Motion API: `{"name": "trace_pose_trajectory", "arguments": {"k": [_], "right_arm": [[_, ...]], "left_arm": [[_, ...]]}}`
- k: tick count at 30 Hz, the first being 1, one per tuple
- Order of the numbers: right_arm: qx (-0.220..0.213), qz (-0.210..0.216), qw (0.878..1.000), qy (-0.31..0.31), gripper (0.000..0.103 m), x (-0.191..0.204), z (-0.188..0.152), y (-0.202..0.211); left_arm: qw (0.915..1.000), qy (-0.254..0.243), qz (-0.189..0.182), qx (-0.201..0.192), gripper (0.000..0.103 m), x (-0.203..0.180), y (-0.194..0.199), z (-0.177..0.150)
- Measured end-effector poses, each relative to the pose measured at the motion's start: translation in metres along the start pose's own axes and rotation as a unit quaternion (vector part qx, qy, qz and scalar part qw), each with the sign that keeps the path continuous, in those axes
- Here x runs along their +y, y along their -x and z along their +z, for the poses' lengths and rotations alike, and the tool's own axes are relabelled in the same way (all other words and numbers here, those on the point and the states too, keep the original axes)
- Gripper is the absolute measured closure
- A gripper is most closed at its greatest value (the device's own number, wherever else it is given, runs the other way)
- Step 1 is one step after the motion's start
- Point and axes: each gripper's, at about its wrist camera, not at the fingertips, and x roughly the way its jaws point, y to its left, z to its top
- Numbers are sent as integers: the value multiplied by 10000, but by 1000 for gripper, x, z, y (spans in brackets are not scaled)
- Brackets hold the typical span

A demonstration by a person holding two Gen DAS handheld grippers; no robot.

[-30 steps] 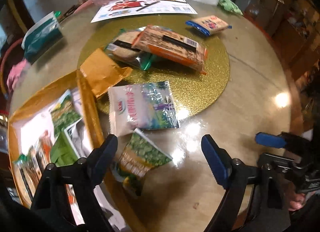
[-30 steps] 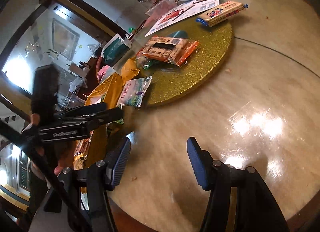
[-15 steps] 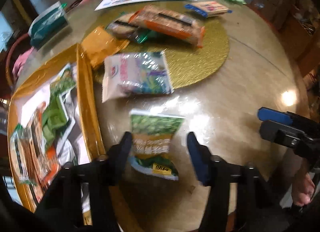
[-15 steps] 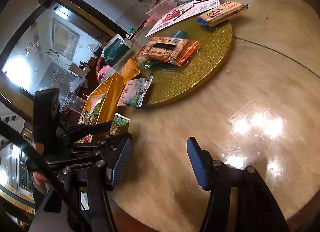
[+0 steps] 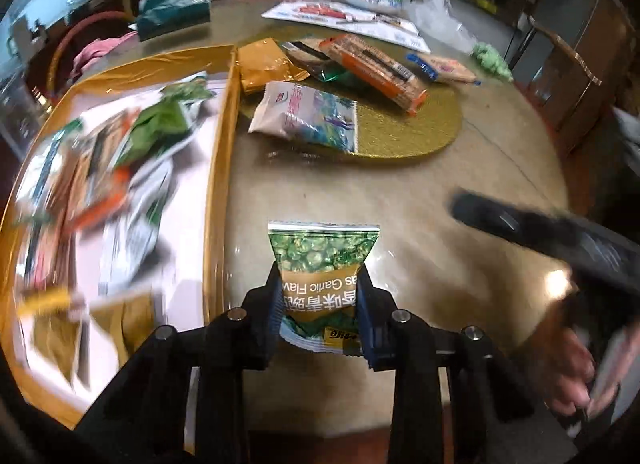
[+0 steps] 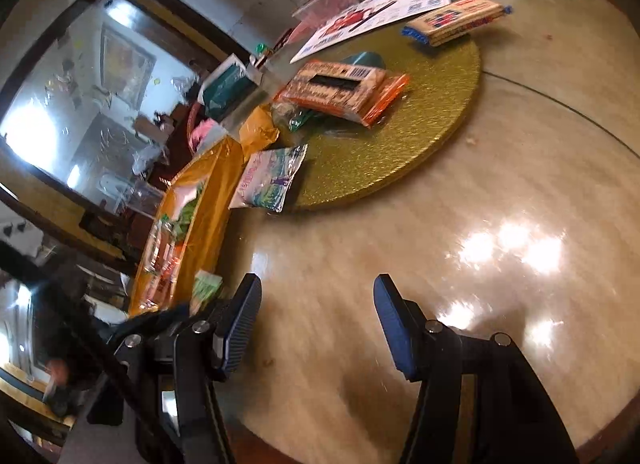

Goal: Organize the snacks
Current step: 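Grasp the white printed walnut sachet with the right gripper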

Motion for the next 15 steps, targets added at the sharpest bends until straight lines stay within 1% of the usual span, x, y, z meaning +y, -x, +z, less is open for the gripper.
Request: {"name": "trace_pose_trajectory", "arguments": {"k": [1, 3, 5, 7, 12, 14, 15], "right_arm": [[44, -2, 10000, 90, 44, 3, 3, -4], [210, -19, 9992, 339, 44, 12, 12, -15], [481, 88, 9966, 664, 44, 22, 24, -31], [665, 94, 9940, 863, 44, 30, 37, -44], [733, -296, 9882, 1309, 42, 45, 79, -80], [731, -290, 9885, 1292, 34, 46, 94, -90], [700, -313, 9895, 1229, 33, 44, 102, -94]], "left_arm": [[9998, 104, -148, -58, 69, 1, 8, -8], [9992, 238, -315, -117, 69, 3, 18, -16], [9986, 307, -374, -201, 69, 7, 28, -21], [9979, 381, -428, -306, 69, 11, 38, -22], [9962, 547, -473, -484, 69, 25, 49, -21], [9956, 625, -493, -488, 69, 30, 51, -23], [9954, 641, -503, -495, 69, 32, 52, -25]]}}
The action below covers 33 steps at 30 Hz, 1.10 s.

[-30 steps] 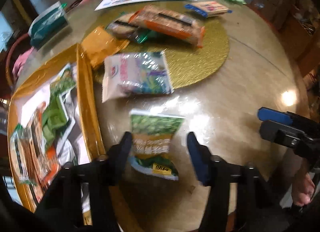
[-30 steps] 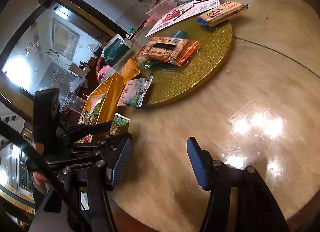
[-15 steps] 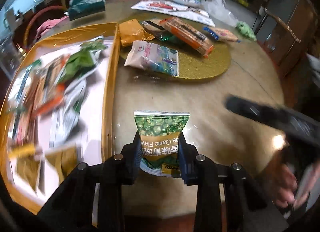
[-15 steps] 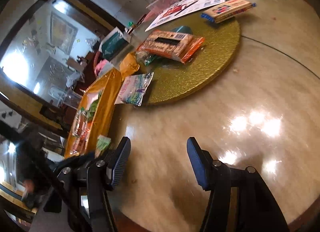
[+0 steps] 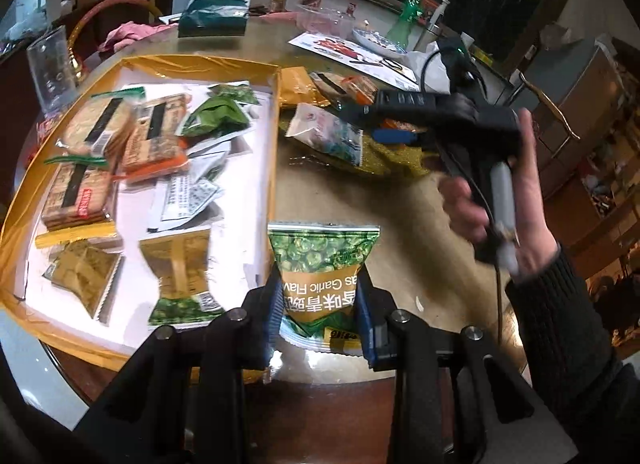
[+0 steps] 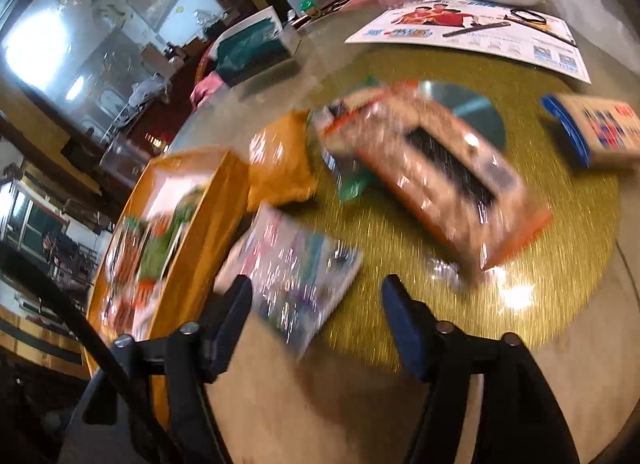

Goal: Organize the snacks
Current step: 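Grasp the white printed walnut sachet with the right gripper, then carry the pea bag and white sachet into the white tray and release both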

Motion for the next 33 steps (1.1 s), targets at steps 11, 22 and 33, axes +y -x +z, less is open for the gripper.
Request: {"name": "trace_pose_trajectory", "arguments": {"k": [11, 22, 33], "right_arm": [[519, 171, 9931, 1041, 22, 40, -2, -20], [177, -1245, 9755, 1807, 22, 75, -51, -20], [-58, -1512, 9795, 1328, 36, 52, -93, 27]], "left_arm": [[9997, 165, -192, -69, 69, 12, 9, -2], [9998, 83, -9, -156, 69, 1, 19, -10], [9999, -126, -12, -63, 69, -20, 15, -19]]}}
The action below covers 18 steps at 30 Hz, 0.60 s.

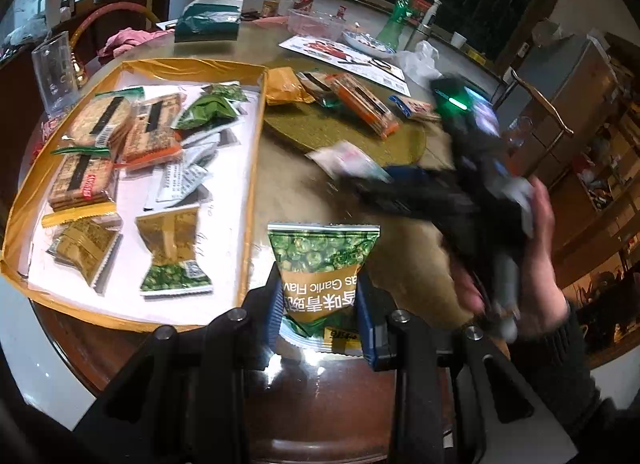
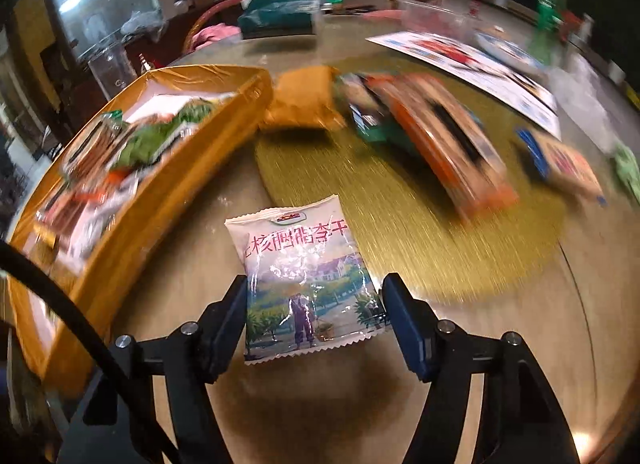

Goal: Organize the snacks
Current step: 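Carry the pea bag and white sachet into the white tray and release both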

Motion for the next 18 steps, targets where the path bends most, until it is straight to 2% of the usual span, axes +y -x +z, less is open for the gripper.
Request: {"name": "trace_pose_trajectory", "arguments": {"k": [3, 9, 14, 18], "right_arm": [[-83, 146, 9990, -423, 36, -14, -37, 27], [-222, 892, 9901, -1064, 38, -30, -90, 64], [-237, 1361, 9802, -1419, 42, -27, -100, 69], [-312, 1593, 9739, -1588, 44, -21, -96, 63]], "left_arm": [[9999, -97, -22, 137, 69, -9, -9, -4], [9993, -314, -10, 192, 69, -28, -13, -6], [9997, -209, -8, 109, 69, -22, -7, -4], [9999, 55, 84, -79, 69, 0, 9, -2]]}}
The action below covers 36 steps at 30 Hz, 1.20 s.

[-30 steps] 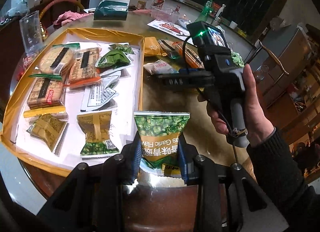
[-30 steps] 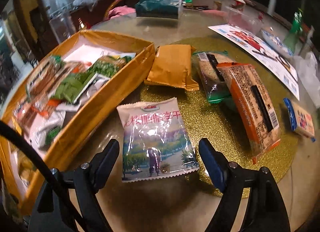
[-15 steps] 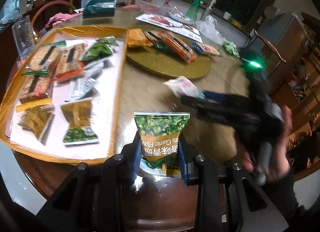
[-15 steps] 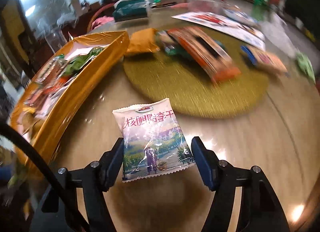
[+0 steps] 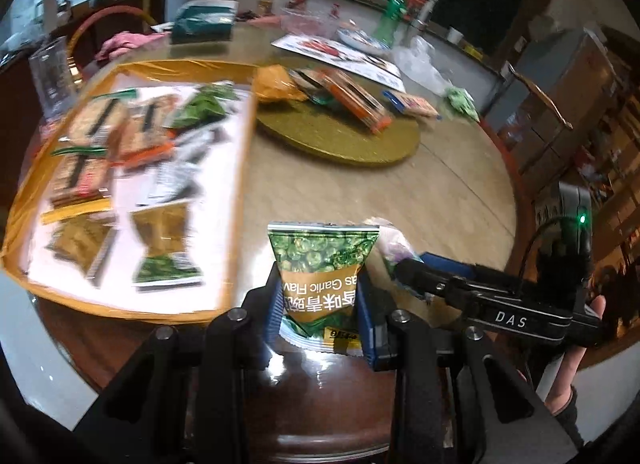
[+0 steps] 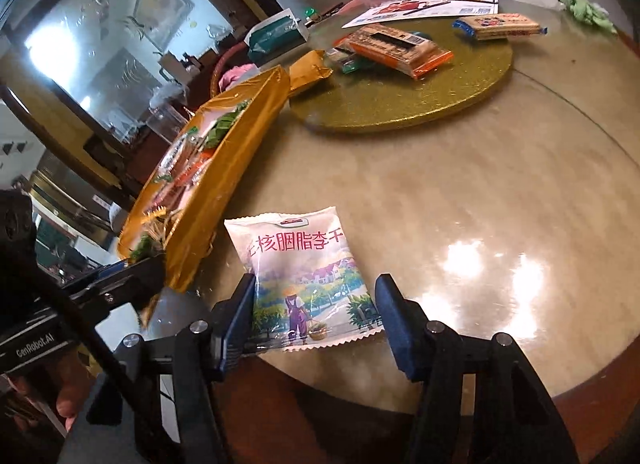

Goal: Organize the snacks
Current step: 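Carry the pea bag and white sachet into the white tray and release both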

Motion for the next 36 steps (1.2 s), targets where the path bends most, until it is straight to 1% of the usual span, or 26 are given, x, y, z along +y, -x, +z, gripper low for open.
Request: {"name": "trace_pose_trajectory", "arguments": {"k": [4, 6, 10, 16, 21, 25, 28, 31, 33, 36], "right_arm": [[-55, 90, 9999, -106, 44, 3, 3, -4], [-96, 221, 9997, -88, 44, 7, 3, -2], [-162, 340, 9993, -8, 44, 22, 11, -2], [-313, 407, 9972, 550, 44, 69, 32, -5], [-247, 577, 9934, 957, 44, 111, 54, -27], [-182, 498, 9903, 1283, 44, 140, 69, -54], [-136, 336, 9886, 1464, 44, 155, 79, -76], [-38, 194, 9870, 1597, 44, 159, 83, -94], [45, 84, 9865, 1636, 44, 161, 84, -106], [32, -198, 9843, 1752, 44, 165, 86, -116]], "left_arm": [[9993, 322, 127, -118, 69, 28, 11, 5], [9987, 476, 135, -150, 69, 40, 14, 9], [9973, 619, 311, -224, 69, 58, 19, 15], [9956, 774, 480, -207, 69, 84, 16, 20], [9942, 888, 581, -161, 69, 100, 14, 18], [9937, 990, 516, -31, 69, 110, 6, 19], [9948, 916, 440, 90, 69, 111, 0, 19], [9957, 776, 474, 159, 69, 109, -5, 20], [9955, 781, 484, 246, 69, 112, -9, 21], [9951, 788, 511, 305, 69, 117, -13, 20]]}}
